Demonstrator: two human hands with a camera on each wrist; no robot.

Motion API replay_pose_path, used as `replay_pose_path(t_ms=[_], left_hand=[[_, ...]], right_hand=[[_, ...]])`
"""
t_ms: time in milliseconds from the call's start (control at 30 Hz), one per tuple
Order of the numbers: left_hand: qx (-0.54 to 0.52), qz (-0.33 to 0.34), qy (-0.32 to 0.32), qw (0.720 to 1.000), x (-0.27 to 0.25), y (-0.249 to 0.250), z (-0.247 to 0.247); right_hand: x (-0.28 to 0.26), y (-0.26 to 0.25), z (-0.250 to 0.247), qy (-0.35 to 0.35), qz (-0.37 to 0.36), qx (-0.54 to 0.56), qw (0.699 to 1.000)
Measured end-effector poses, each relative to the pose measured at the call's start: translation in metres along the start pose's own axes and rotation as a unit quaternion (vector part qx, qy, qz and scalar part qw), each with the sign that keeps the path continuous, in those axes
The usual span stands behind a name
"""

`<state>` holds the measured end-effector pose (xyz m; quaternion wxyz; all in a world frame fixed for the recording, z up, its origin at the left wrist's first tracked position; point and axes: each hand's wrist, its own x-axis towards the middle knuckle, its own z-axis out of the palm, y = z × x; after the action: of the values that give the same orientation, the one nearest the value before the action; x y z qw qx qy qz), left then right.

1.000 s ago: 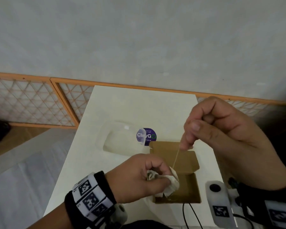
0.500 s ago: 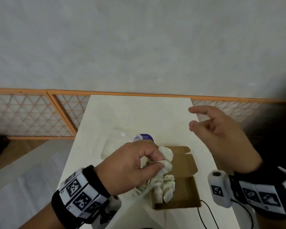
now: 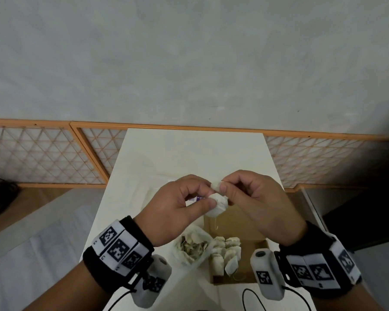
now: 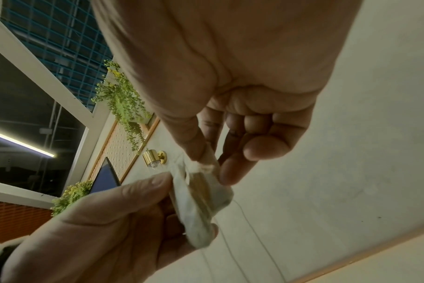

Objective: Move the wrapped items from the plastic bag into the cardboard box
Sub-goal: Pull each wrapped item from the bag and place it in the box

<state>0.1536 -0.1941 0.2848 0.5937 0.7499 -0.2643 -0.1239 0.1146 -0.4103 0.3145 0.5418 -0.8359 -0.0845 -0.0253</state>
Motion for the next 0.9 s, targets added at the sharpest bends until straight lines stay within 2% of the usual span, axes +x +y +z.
replay_pose_path(t_ms=[133,267,467,600,767,900], left_hand=[[-0.141,-0.056,0.061,0.986,0.001,-0.005,0.006],[-0.184,-0.081,0.117,0.973,0.002,-0.004,0.013],[-0.178,-0.067,0.141,0.972,0.001,-0.006,0.015],[-0.153,-0.055,0.14,0.977,-0.001,-0.007,0.019],[-0.058,-0.022,0.152,0.987,-0.006,-0.008,0.021],[-0.09,-0.052,0.174,0.979,-0.004,-0.01,0.02]], right_hand=[[-0.002,0.004,0.002,-0.006,0.005,0.026,1.0],[-0.004,0.004,0.008,-0.021,0.027,0.038,0.999],[-0.008,0.001,0.016,-0.019,0.045,0.111,0.993],[-0.008,0.013,0.022,0.0,0.047,0.106,0.993],[-0.007,0.019,0.022,0.004,0.041,0.106,0.994],[-0.006,0.02,0.021,-0.003,0.011,0.12,0.993]])
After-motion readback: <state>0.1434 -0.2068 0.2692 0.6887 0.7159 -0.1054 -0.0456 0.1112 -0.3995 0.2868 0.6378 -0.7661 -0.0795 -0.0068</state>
